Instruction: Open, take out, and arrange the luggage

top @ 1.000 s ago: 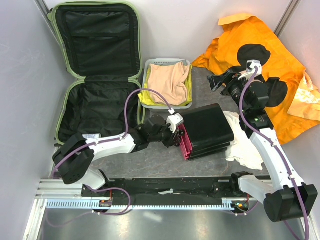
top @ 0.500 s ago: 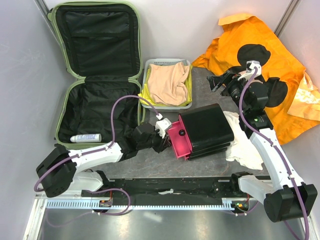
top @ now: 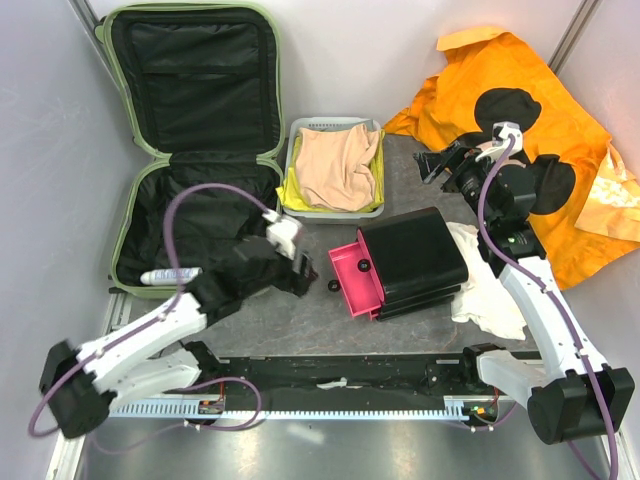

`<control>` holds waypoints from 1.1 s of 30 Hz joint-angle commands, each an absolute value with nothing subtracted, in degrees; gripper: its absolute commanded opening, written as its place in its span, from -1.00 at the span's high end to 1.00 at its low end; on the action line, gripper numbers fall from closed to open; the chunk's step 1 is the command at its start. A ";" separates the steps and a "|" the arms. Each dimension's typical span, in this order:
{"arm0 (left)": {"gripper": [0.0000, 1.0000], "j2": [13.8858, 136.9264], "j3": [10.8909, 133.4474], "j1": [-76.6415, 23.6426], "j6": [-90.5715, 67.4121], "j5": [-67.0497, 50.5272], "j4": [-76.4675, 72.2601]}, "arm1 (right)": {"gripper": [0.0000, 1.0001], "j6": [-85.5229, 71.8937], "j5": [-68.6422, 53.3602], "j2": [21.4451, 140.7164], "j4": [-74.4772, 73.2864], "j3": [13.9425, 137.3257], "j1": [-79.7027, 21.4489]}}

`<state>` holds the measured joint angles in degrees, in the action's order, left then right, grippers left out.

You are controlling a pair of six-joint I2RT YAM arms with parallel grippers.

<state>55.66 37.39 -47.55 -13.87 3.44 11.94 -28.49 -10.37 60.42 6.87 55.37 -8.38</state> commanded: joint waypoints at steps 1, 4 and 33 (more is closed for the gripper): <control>-0.82 49.31 42.80 -33.46 -21.16 4.42 19.68 | -0.89 -28.65 -10.19 60.47 10.19 54.84 -8.09; -0.93 53.23 45.52 -20.63 -24.85 3.16 23.98 | -0.89 -29.09 -11.16 61.26 10.99 54.76 -8.09; -0.69 77.16 34.19 -2.81 -40.69 5.81 14.26 | -0.90 -32.08 -13.27 61.61 15.82 52.73 -7.47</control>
